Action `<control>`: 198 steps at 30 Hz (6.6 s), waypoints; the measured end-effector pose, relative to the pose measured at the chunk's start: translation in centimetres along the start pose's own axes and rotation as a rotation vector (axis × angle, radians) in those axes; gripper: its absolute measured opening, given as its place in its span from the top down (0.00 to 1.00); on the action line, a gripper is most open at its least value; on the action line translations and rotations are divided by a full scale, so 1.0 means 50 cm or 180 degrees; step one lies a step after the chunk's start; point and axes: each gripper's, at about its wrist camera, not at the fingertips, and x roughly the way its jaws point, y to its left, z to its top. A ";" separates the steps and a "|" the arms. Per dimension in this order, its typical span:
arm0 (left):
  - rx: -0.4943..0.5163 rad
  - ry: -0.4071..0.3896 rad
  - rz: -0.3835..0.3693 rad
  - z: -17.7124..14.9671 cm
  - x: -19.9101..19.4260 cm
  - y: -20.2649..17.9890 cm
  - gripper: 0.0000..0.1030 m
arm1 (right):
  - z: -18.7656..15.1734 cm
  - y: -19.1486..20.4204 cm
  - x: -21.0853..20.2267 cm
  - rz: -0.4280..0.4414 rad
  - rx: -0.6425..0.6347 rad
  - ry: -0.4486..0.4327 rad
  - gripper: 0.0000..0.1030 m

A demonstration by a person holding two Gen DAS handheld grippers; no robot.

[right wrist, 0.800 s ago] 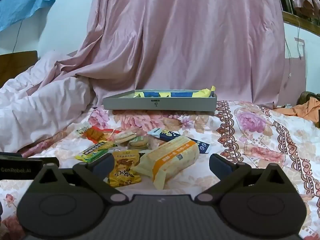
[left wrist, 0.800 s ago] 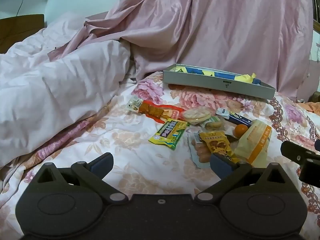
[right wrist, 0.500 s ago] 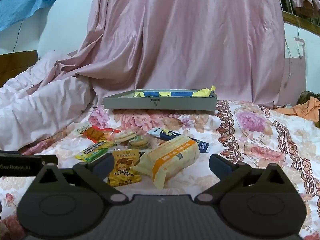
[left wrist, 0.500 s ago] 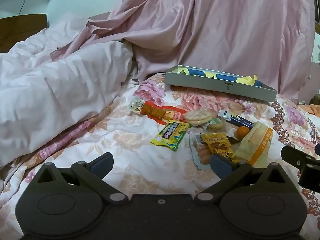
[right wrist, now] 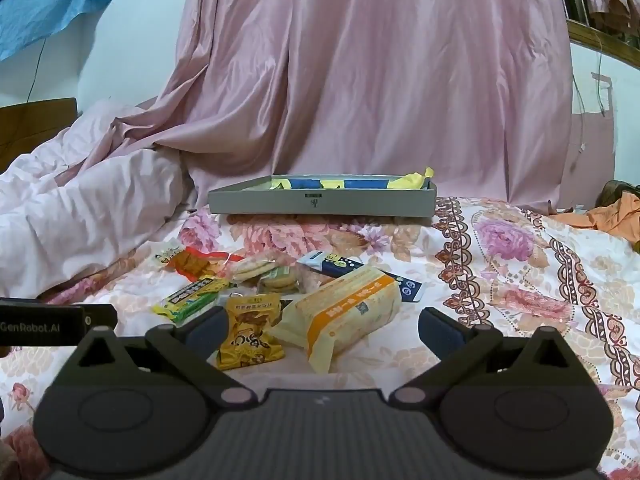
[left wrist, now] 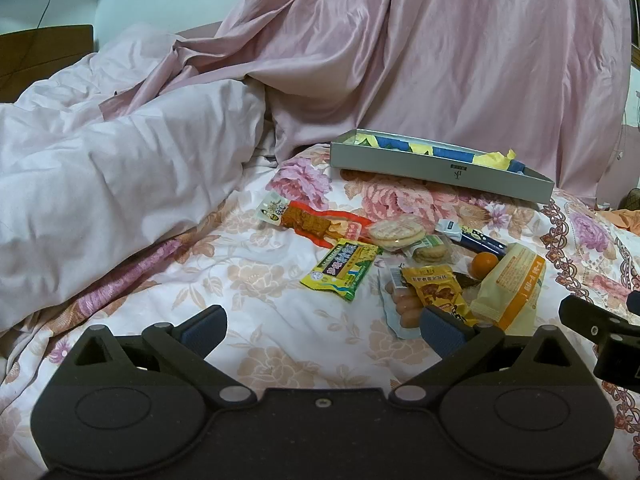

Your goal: Organize snacks

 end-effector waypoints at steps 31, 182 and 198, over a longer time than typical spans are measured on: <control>-0.0006 0.0015 -0.0008 -0.009 0.001 -0.004 0.01 | 0.000 0.003 0.000 -0.0009 -0.0009 0.0004 0.00; 0.0584 0.1447 -0.1205 0.028 0.295 -0.201 0.48 | 0.069 -0.134 0.259 0.0822 -0.0528 0.1505 0.38; 0.1019 0.1452 -0.1190 0.025 0.303 -0.229 0.46 | 0.052 -0.152 0.302 0.0721 -0.0099 0.1531 0.30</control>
